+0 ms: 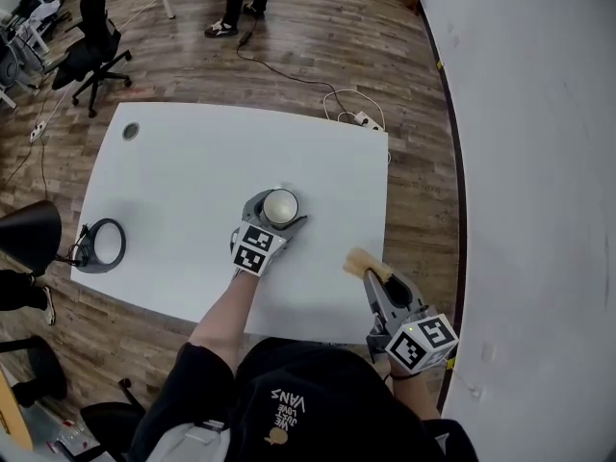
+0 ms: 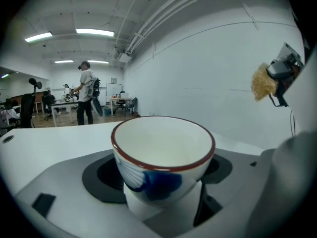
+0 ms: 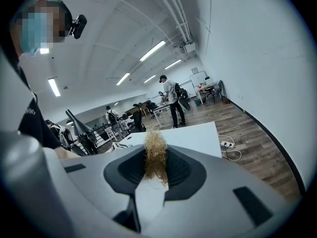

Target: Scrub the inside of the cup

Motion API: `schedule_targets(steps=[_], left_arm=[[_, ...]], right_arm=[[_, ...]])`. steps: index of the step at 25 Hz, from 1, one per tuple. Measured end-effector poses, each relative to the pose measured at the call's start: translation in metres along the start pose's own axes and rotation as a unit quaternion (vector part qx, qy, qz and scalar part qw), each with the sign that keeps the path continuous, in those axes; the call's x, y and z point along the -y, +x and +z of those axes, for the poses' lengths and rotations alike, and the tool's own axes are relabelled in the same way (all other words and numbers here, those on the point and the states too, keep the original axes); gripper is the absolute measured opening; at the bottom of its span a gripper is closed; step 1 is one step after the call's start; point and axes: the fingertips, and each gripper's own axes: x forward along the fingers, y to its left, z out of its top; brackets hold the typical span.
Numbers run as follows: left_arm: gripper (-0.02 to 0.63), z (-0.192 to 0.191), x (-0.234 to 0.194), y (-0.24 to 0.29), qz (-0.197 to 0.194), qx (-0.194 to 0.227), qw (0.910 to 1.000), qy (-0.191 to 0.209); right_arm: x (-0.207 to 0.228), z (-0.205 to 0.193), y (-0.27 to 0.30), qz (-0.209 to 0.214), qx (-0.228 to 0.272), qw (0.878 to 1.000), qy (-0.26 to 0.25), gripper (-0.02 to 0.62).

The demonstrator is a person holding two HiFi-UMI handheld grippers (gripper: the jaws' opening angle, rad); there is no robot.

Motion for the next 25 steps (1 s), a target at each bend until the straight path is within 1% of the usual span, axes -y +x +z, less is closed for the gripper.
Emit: schedule_targets(steps=[10, 13, 15, 17, 21, 25], left_arm=[[0.414, -0.003, 0.001, -0.006, -0.002, 0.003, 1.0000, -0.007], [0.414, 0.007, 0.007, -0.015, -0.007, 0.010, 0.9999, -0.001], [0.414, 0.018, 0.014, -0.023, -0.013, 0.016, 0.9997, 0.013], [0.414, 0.027, 0.023, -0.032, -0.017, 0.016, 0.9991, 0.036], [0.414, 0.043, 0.043, -0.053, -0.023, 0.009, 0.9968, 0.076], [0.414, 0.055, 0.065, -0.076, -0.036, -0.008, 0.9924, 0.117]], right_arm=[[-0.008, 0.007, -0.003, 0.009, 0.005, 1.000, -0.010, 0.092], [-0.010, 0.010, -0.002, 0.016, 0.008, 1.000, -0.011, 0.092], [-0.013, 0.013, -0.002, 0.022, 0.008, 1.000, -0.014, 0.092], [-0.015, 0.014, 0.000, 0.034, 0.010, 0.999, -0.019, 0.092], [-0.027, 0.019, 0.003, 0.064, 0.014, 0.998, -0.025, 0.092], [-0.045, 0.024, 0.005, 0.095, 0.018, 0.995, -0.034, 0.092]])
